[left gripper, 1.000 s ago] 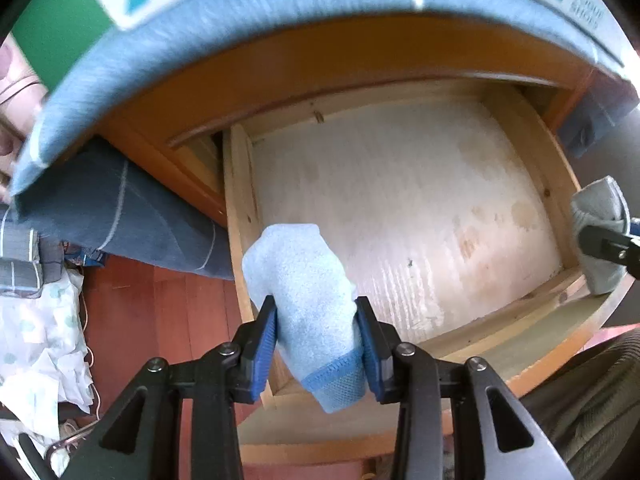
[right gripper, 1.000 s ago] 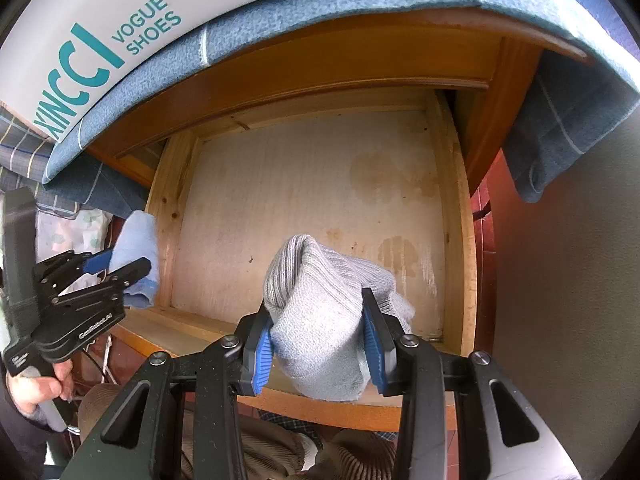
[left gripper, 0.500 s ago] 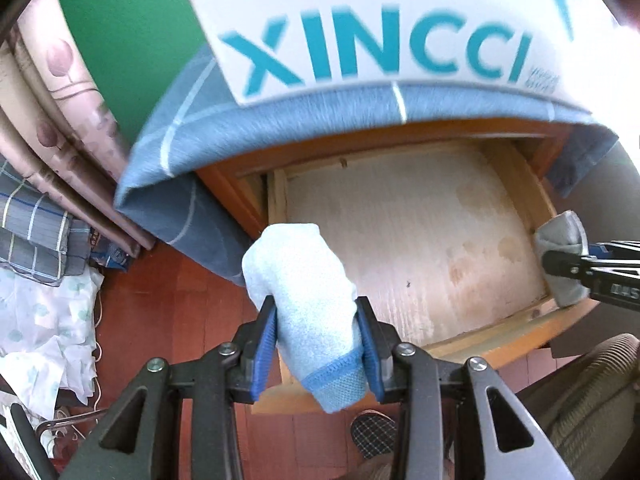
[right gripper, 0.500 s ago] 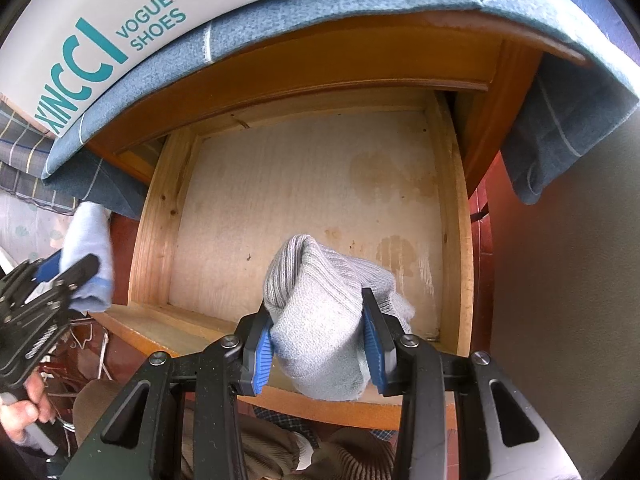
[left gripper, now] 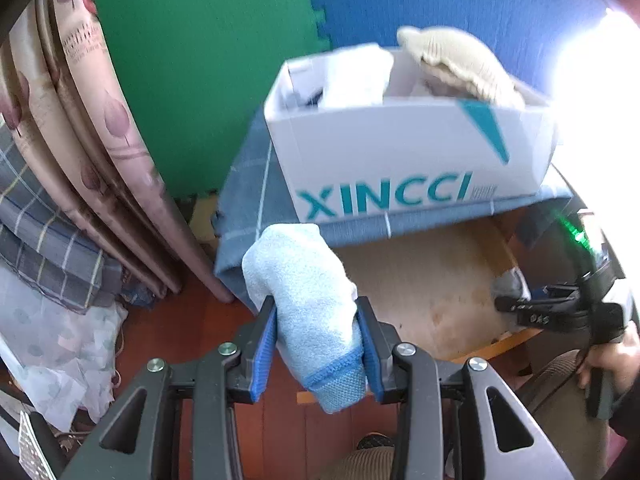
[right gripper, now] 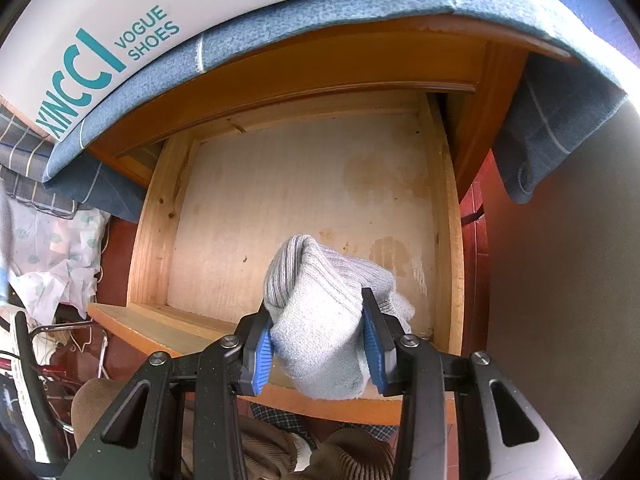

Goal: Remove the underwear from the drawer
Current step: 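Lift the light blue sock and carry it over the white box with the left gripper, then lower the light blue sock into the box and open the left gripper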

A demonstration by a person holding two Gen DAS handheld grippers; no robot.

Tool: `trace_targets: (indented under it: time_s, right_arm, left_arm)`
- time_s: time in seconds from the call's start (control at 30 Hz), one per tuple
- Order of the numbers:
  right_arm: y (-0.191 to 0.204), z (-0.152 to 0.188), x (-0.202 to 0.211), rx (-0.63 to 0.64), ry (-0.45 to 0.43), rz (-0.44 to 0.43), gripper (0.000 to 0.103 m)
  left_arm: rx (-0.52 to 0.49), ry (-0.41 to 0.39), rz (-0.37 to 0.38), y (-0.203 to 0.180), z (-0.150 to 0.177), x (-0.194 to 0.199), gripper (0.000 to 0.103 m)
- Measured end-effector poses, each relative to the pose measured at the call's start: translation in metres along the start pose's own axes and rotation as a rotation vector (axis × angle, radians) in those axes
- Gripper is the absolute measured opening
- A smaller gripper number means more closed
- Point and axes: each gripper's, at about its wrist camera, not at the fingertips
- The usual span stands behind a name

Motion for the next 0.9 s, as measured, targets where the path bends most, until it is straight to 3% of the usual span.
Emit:
trace_targets:
  time_s: [0.27,0.53,0.7,0.9]
  right_arm:
    - [0.000,0.001,0.000,0.000,-0.006,0.000,0.036]
    - [0.001,0.003,0.001,0.003,-0.009,-0.004,0.036]
    - [0.000,0.003,0.001,-0.003,-0.011,-0.011,0.036]
    - [-0.005,0.002,0.002,-0.015,-0.014,-0.024,0.036]
  left_arm:
    - [0.054,-0.100,0.007,0.024,-0.039,0.047,0.038]
    - [0.127,-0.186,0.055,0.055,-0.111,0.073,0.038]
    - [0.119,-0.193,0.075,0.056,-0.151,0.061,0.038]
    - [0.100,-0.118,0.093,0.044,-0.175,0.014,0.038]
Point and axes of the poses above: each gripper's, at about its wrist camera, not at the fingertips, and x roughly against the way its jaws point, y to its left, z to its underside, and after that the axes turned 2 degrees about -x, right-handed
